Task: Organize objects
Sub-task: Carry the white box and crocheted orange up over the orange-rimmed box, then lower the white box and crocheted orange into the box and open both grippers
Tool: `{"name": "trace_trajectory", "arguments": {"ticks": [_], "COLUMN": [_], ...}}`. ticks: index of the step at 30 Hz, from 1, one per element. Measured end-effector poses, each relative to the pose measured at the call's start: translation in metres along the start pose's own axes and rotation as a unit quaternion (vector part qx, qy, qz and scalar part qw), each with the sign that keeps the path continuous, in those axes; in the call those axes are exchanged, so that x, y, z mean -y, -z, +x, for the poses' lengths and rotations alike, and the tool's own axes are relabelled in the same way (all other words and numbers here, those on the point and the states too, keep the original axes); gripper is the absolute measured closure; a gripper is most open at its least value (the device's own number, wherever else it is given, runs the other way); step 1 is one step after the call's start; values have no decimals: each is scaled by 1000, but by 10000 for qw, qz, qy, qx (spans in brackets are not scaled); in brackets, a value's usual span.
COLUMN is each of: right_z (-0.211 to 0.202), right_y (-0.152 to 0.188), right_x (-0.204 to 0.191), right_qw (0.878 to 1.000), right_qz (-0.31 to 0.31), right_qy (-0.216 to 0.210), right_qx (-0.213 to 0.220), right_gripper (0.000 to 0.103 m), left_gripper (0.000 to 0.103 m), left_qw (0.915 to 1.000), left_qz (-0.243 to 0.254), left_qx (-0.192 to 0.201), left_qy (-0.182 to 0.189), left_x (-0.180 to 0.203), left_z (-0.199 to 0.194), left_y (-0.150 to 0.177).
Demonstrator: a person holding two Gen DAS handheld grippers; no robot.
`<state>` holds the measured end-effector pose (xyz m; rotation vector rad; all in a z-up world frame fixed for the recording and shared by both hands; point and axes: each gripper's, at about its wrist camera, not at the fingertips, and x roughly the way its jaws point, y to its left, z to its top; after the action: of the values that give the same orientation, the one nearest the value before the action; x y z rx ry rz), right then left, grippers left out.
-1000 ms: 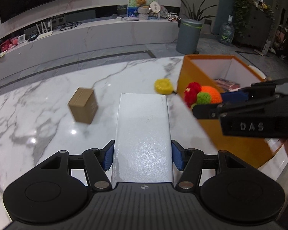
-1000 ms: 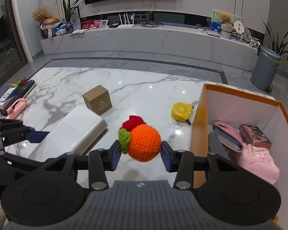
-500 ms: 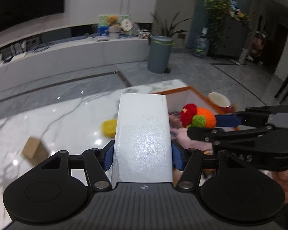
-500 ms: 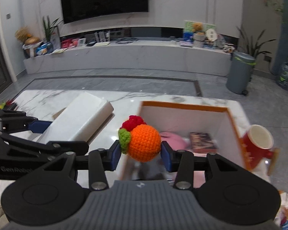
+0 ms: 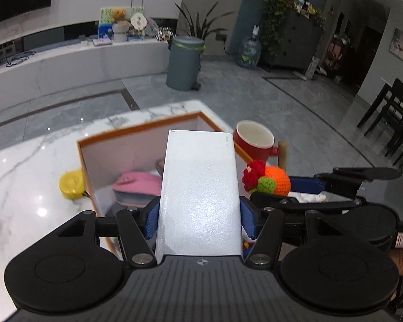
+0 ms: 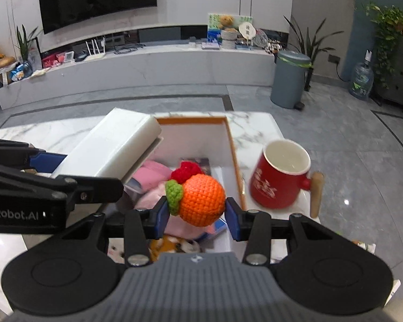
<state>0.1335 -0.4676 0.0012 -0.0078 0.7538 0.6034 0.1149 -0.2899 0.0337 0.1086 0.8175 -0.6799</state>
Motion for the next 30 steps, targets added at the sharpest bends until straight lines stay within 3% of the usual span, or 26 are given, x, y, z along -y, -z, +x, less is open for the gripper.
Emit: {"name": "trace_trajectory", "arguments": {"ticks": [15,24,30], "right_z": [19,26,30], "right_y": [23,40,45], "right_x": [4,-5,-14], "right_qw": [9992,9941,9889], "right_qz": [-121,-829,-1196], "right_qy": [-81,-22,-31], "right_qx": [-370,-698,-875], "right_gripper": [57,57,57], "left_gripper": [35,35,35], "left_qw": [9996,9987,9982], "left_qz": [68,-2,212], "left_qx": [-233,-438,-456], "left_qy": [-158,-265,-329], "left_x": [6,0,4], "left_z": [16,32,30], "left_y": [19,37,39]}}
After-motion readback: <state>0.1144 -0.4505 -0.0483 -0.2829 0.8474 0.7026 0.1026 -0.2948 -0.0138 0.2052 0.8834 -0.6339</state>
